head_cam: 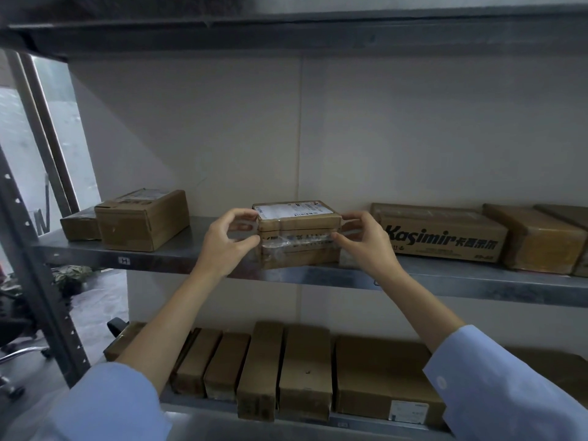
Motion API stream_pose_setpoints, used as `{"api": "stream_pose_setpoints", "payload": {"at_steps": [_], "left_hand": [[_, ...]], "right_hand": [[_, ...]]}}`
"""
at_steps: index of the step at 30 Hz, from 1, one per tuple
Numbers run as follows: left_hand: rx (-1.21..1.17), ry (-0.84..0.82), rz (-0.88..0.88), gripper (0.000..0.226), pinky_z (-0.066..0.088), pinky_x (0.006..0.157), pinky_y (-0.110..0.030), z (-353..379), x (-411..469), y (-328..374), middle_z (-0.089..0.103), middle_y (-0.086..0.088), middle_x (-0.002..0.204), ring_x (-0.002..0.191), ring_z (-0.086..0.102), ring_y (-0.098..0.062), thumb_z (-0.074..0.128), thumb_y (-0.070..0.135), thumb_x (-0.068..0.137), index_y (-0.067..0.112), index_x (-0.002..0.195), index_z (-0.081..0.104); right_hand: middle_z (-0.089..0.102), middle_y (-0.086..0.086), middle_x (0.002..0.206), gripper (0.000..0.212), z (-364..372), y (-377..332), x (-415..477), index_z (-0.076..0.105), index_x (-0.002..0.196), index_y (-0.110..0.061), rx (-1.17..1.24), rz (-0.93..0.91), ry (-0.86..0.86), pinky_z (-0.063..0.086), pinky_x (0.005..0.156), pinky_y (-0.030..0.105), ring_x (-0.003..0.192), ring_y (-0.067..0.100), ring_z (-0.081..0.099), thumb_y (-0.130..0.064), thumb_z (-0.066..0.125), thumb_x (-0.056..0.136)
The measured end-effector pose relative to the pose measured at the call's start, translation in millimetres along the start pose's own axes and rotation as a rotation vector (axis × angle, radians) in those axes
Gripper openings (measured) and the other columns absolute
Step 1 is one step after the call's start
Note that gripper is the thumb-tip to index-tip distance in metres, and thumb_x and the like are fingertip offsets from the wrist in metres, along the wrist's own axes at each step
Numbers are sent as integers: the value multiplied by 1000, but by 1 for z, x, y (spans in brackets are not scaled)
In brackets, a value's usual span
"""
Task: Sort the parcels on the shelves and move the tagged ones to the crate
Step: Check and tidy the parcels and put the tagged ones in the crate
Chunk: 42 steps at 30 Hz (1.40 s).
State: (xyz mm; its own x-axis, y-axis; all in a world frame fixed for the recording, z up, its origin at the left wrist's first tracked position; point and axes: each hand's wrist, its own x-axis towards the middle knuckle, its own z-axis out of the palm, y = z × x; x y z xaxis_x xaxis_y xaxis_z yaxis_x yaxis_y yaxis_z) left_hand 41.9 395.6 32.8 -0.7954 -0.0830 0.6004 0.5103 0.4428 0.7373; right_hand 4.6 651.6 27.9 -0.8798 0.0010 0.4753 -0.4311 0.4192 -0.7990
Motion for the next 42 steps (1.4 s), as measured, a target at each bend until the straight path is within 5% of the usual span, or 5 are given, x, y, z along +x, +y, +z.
{"api": "stream_pose_setpoints", "payload": {"at_steps": [12, 22, 29, 36, 42], "left_hand": [[-164, -336, -250, 101, 28, 111, -29, 4, 16, -20, 32, 9, 154, 141, 28, -9, 81, 38, 70, 27, 152, 23], [-149, -188, -199, 93, 43, 93, -20, 8, 4, -24, 50, 10, 131, 123, 50, -10, 83, 43, 59, 31, 141, 40], [-19, -142, -116, 66, 39, 75, -1, 11, 2, -8, 56, 18, 119, 101, 49, 19, 82, 26, 76, 27, 134, 51], [24, -80, -81, 67, 43, 95, -23, 21, -3, -4, 56, 10, 128, 122, 47, -9, 84, 22, 73, 24, 131, 51], [-21, -9, 18, 69, 41, 108, -28, 29, -5, -4, 58, 7, 130, 127, 50, -7, 87, 13, 68, 24, 123, 48]], "right_hand": [[64, 2, 101, 33, 1, -14, -14, 59, 111, -13, -9, -67, -23, 47, 70, 9, 87, 15, 62, -15, 77, 83], [55, -3, 131, 67, -8, -8, -16, 49, 138, -18, 17, -17, -155, 47, 87, 15, 110, 4, 56, -38, 77, 80], [43, -4, 149, 116, 2, -14, -17, 33, 150, -21, -16, 8, -285, 42, 105, 31, 132, 12, 44, -79, 64, 55], [42, -26, 128, 92, 12, -18, -20, 33, 149, -26, -3, -85, -266, 35, 78, -4, 112, -10, 43, -46, 81, 73], [33, -47, 120, 93, 9, -15, -19, 21, 153, -28, 38, -131, -266, 42, 104, 29, 123, -13, 35, -15, 78, 81]]}}
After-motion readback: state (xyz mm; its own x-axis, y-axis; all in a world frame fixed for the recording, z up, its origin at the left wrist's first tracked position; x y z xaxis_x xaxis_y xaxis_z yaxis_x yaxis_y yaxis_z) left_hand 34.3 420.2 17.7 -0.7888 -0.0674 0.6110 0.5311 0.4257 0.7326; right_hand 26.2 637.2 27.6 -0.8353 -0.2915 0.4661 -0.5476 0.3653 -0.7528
